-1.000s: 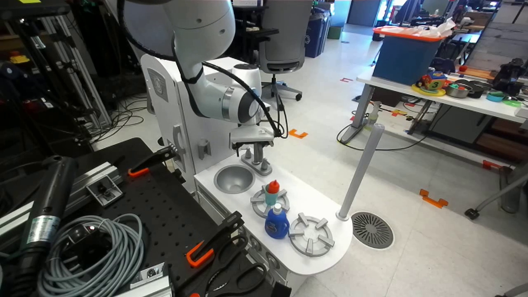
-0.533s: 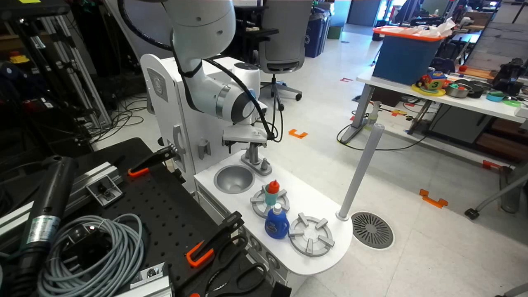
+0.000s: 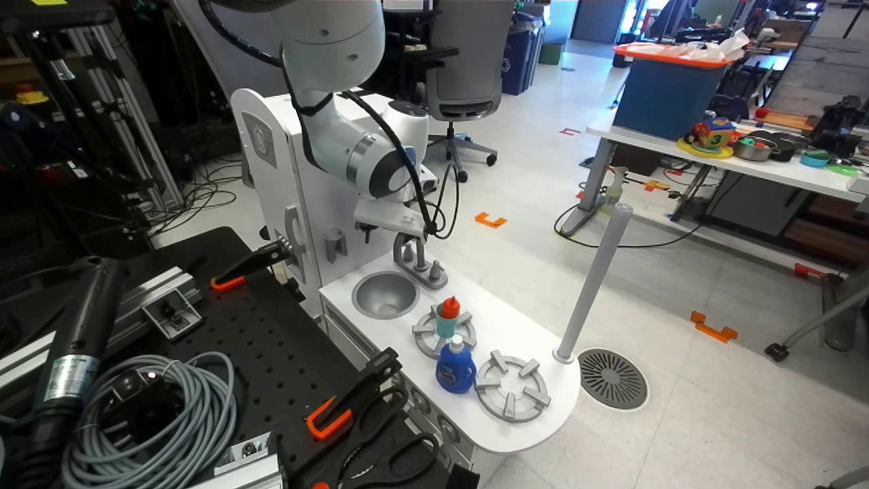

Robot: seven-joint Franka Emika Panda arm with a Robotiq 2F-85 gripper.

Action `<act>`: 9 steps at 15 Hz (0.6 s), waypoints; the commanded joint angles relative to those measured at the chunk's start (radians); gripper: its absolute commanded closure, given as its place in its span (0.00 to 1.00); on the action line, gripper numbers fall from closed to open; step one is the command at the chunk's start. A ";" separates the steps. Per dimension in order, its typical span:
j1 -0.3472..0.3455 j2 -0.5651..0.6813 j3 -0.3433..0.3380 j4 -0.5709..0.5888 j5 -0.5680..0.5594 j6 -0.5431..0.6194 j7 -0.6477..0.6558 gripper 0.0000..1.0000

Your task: Move the faucet spout to the left

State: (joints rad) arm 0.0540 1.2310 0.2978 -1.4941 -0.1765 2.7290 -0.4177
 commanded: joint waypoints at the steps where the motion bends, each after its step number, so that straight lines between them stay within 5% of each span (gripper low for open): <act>1: 0.012 0.021 0.037 0.022 0.074 -0.028 0.058 0.00; 9: 0.068 -0.121 -0.106 -0.126 0.165 -0.025 0.393 0.00</act>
State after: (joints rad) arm 0.0841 1.2089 0.2579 -1.5093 -0.0608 2.7289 -0.1449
